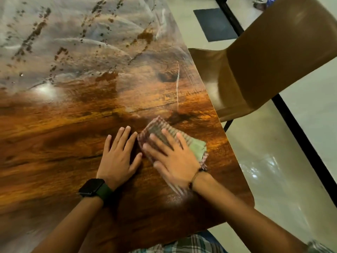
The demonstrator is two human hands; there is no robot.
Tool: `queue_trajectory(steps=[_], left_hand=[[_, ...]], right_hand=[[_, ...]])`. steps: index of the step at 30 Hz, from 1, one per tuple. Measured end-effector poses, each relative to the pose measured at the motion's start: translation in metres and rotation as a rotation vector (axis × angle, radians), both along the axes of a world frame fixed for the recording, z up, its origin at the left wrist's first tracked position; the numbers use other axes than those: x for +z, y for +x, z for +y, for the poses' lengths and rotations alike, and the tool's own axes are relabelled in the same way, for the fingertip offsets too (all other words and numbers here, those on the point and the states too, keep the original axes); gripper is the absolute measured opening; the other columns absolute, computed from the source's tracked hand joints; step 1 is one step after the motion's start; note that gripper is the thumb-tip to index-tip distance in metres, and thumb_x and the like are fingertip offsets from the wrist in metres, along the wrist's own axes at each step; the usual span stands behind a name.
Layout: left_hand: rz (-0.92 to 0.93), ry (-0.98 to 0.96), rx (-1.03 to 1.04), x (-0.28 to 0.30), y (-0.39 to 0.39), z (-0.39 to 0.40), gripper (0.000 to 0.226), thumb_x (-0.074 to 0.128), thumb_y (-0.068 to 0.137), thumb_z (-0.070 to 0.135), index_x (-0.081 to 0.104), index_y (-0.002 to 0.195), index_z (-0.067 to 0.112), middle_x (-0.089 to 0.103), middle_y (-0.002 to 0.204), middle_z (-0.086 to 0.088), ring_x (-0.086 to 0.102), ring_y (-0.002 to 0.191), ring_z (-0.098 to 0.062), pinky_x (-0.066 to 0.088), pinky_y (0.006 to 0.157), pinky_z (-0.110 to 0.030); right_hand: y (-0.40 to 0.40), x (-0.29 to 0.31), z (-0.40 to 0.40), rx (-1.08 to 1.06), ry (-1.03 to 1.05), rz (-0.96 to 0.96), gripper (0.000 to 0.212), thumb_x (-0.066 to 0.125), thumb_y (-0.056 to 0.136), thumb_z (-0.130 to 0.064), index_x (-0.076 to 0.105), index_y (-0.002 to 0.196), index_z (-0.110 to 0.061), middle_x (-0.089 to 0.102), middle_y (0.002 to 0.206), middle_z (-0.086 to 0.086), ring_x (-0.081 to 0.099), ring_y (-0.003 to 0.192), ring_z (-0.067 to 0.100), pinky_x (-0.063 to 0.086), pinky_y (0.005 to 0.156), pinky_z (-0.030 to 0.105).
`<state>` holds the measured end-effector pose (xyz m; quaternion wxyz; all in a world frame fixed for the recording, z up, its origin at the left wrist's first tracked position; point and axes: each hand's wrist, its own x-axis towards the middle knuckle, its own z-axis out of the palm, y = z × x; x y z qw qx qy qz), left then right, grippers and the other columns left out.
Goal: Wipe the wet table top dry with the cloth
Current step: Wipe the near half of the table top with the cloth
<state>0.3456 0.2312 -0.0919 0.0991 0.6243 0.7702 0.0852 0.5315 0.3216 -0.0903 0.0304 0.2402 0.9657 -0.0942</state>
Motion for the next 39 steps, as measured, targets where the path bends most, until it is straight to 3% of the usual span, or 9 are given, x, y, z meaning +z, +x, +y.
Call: queue_trajectory(steps=[3,9,11,14,16,22,24,31,39], left_hand=[[0.006,0.000,0.008,-0.001,-0.001,0.001,0.066,0.023,0.087,0.052,0.029,0.142,0.016,0.019,0.152,-0.006,0.008,0.140,-0.017,0.007,0.112,-0.047],[-0.012,0.026,0.000,-0.002,-0.001,0.001,0.067,0.024,0.087,0.052,0.030,0.142,0.015,0.020,0.152,-0.007,0.009,0.141,-0.017,0.006,0.113,-0.046],[-0.048,0.052,0.023,-0.001,-0.001,0.002,0.069,0.023,0.086,0.054,0.027,0.142,0.013,0.021,0.152,-0.006,0.009,0.140,-0.014,0.004,0.114,-0.044],[-0.160,0.117,0.052,0.000,-0.003,0.002,0.072,0.024,0.087,0.057,0.021,0.143,0.012,0.027,0.150,-0.009,0.011,0.138,-0.010,0.004,0.114,-0.038],[-0.237,0.162,0.085,0.001,-0.006,0.002,0.073,0.025,0.088,0.058,0.020,0.143,0.011,0.028,0.149,-0.012,0.012,0.137,-0.011,0.007,0.113,-0.036],[-0.149,0.120,0.124,0.001,-0.003,0.007,0.072,0.027,0.087,0.053,0.024,0.142,0.007,0.021,0.151,-0.016,0.013,0.140,-0.024,0.012,0.113,-0.042],[-0.144,0.117,0.137,0.000,-0.003,0.008,0.073,0.025,0.087,0.054,0.022,0.143,0.009,0.017,0.153,-0.014,0.008,0.141,-0.020,0.008,0.113,-0.039],[-0.231,0.168,0.227,0.001,-0.015,0.013,0.079,0.012,0.087,0.065,0.020,0.144,0.012,0.014,0.154,-0.011,0.006,0.142,-0.019,0.003,0.114,-0.038],[-0.188,0.144,0.463,0.011,-0.065,-0.019,0.078,0.013,0.085,0.059,0.020,0.145,0.010,0.012,0.155,-0.011,0.007,0.142,-0.023,0.003,0.114,-0.043]], right_hand=[[0.009,-0.001,0.037,0.028,0.052,-0.004,0.052,0.019,0.094,-0.049,0.019,0.146,-0.041,0.018,0.156,-0.007,0.016,0.144,0.028,0.008,0.111,0.056],[-0.029,0.010,0.116,-0.743,-0.064,-0.042,0.051,0.016,0.100,-0.045,-0.002,0.148,-0.040,-0.010,0.158,-0.007,-0.014,0.144,0.027,-0.010,0.113,0.055],[-0.054,0.013,0.082,-0.672,-0.073,-0.043,0.053,0.015,0.100,-0.045,-0.005,0.148,-0.038,-0.014,0.157,-0.005,-0.017,0.143,0.032,-0.013,0.110,0.056],[-0.060,0.004,0.021,-0.052,-0.016,-0.038,0.053,0.016,0.097,-0.044,0.008,0.149,-0.037,0.001,0.159,-0.004,-0.003,0.145,0.032,-0.006,0.111,0.056],[-0.040,0.002,0.036,0.120,0.016,0.002,0.052,0.018,0.094,-0.045,0.023,0.146,-0.038,0.019,0.156,-0.004,0.015,0.144,0.030,0.004,0.110,0.053],[-0.019,0.010,0.135,-0.592,-0.048,-0.092,0.049,0.014,0.099,-0.045,-0.003,0.146,-0.045,-0.011,0.158,-0.007,-0.014,0.144,0.025,-0.011,0.112,0.055],[-0.043,0.012,0.112,-0.570,-0.047,-0.103,0.051,0.014,0.100,-0.044,-0.007,0.146,-0.042,-0.015,0.157,-0.006,-0.018,0.143,0.028,-0.011,0.112,0.058],[-0.084,0.016,0.016,0.031,-0.056,-0.075,0.053,0.020,0.099,-0.040,0.002,0.148,-0.040,-0.008,0.158,-0.009,-0.015,0.144,0.022,-0.015,0.109,0.054],[-0.034,0.016,0.171,-0.651,-0.088,-0.123,0.053,0.018,0.101,-0.042,-0.003,0.149,-0.037,-0.010,0.158,-0.011,-0.013,0.145,0.020,-0.007,0.115,0.053]])
